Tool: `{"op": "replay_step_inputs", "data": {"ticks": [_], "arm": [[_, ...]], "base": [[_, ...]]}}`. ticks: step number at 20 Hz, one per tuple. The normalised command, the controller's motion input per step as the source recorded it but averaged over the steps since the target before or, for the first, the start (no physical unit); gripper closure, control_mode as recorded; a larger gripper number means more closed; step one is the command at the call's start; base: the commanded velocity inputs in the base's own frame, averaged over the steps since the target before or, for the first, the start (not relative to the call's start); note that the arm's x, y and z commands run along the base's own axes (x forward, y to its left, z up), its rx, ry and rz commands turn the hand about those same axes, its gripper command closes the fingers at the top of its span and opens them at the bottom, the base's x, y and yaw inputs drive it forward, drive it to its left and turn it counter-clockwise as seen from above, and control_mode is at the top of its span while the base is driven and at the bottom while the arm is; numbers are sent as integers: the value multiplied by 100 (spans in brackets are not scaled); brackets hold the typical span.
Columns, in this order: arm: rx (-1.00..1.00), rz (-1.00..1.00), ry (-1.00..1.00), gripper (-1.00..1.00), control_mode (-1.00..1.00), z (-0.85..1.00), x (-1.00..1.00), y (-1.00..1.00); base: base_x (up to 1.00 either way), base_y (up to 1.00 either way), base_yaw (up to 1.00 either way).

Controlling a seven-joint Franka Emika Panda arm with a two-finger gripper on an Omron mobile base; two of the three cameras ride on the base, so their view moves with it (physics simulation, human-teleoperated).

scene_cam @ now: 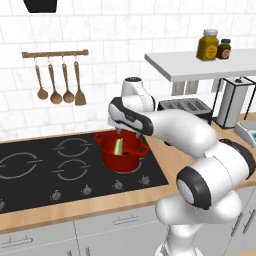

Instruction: Put the avocado and corn in the pot. Retrieve the spatula and lightly stir the vegetables in the pot.

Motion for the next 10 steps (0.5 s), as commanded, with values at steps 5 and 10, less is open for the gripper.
{"op": "replay_step_inputs", "data": {"ticks": [5,10], "arm": [[-2,21,3,-100,-100,0,-20,0],[0,23,-7,-100,-100,26,-73,-1]], "base": [[0,0,0],[0,0,0]]}}
